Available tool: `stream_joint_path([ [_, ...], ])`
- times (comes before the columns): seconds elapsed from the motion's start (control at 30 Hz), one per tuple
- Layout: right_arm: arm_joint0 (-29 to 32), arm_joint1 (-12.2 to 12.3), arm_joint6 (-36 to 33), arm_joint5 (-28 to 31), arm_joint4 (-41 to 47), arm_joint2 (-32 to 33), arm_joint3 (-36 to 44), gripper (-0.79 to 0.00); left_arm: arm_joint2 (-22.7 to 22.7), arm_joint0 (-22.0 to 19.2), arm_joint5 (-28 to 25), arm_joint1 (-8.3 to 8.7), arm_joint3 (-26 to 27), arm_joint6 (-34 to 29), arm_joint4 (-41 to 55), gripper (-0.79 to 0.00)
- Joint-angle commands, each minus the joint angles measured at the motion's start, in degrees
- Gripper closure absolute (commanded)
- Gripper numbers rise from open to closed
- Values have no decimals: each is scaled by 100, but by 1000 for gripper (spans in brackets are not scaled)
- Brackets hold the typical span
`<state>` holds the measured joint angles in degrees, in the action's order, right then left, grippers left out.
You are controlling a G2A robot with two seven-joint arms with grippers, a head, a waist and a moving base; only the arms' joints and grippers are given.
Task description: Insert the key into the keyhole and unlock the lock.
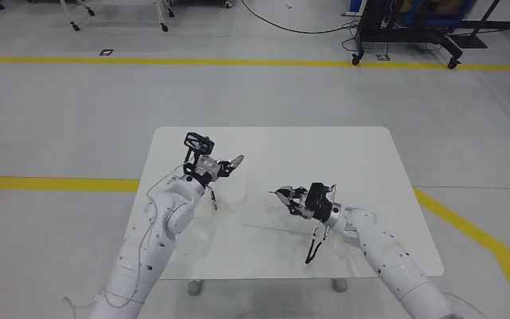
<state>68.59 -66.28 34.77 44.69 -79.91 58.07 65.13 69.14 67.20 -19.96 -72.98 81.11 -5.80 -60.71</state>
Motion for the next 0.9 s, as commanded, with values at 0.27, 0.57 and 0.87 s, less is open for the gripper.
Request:
stream_joint_path([
  [0.27,-427,-268,393,1331,1876,-760,-323,0,-58,-853,-2744,100,-1539,-4736,7484,-785],
  [0.57,-929,-377,157,1331,2984,-1669,-798,0,-592,-1139,-2756,346,-1418,-5096,6772,-579],
  [0.87,-1154,-230,563,1331,3213,-2123,-938,0,-953,-1304,-2995,414,-1555,-4857,6419,-369],
])
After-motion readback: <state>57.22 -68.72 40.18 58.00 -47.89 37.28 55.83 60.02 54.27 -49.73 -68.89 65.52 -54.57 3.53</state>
